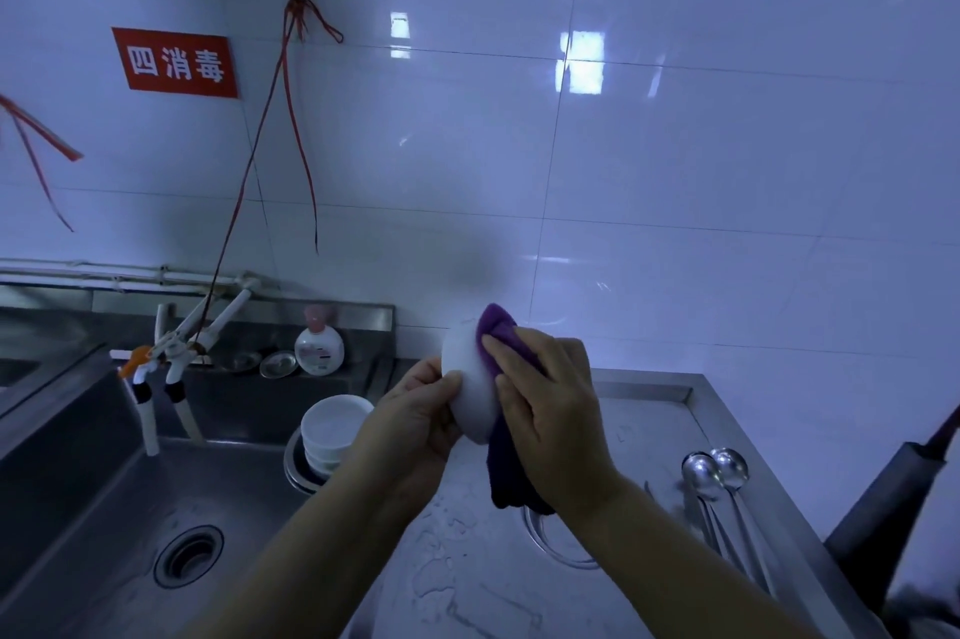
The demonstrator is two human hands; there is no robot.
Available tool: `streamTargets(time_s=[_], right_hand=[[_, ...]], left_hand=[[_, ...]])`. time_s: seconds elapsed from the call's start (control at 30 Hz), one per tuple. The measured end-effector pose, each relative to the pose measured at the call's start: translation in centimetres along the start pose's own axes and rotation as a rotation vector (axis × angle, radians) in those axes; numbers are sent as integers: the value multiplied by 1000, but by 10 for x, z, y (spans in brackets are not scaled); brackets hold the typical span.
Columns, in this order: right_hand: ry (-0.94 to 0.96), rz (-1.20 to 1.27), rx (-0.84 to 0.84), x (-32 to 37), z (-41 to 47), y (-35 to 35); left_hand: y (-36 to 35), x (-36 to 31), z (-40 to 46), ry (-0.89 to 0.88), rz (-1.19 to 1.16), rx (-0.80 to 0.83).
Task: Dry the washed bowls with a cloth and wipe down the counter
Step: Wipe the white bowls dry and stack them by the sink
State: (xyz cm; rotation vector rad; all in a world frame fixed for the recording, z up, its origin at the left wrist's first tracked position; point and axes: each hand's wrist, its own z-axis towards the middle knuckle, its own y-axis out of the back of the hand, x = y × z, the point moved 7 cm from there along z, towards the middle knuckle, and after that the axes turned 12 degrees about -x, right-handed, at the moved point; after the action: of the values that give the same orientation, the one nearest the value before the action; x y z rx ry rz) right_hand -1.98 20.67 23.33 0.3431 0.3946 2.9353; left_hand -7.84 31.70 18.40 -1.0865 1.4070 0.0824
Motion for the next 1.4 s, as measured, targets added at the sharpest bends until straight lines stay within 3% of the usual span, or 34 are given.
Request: streamTargets(time_s=[0.47,0.53,0.63,0.7,0.87,1.03,1.23,1.4], right_hand=[[256,-127,-95,17,-39,-1],[189,-96,-116,5,-36,3],[-65,1,-160,-19,-26,9],[-107,0,-181,-21,-22,10],[65,-118,-181,7,-23,0],[239,-179,-144,21,-44,-8],[-33,5,-161,-17,-47,-1],[-314,212,-146,-32,-38,-2]], left_hand=[[-8,8,-4,203,-324,-53],[-6,8,-3,223,-395,-98],[-3,8,-5,225,-438,-154],[-5,9,-6,233,-450,-148],[-12,14,-4,282,-517,-107],[-5,23,-5,343,-420,-95],[4,18,1,323,-490,-106],[9,16,3,305,-460,11]])
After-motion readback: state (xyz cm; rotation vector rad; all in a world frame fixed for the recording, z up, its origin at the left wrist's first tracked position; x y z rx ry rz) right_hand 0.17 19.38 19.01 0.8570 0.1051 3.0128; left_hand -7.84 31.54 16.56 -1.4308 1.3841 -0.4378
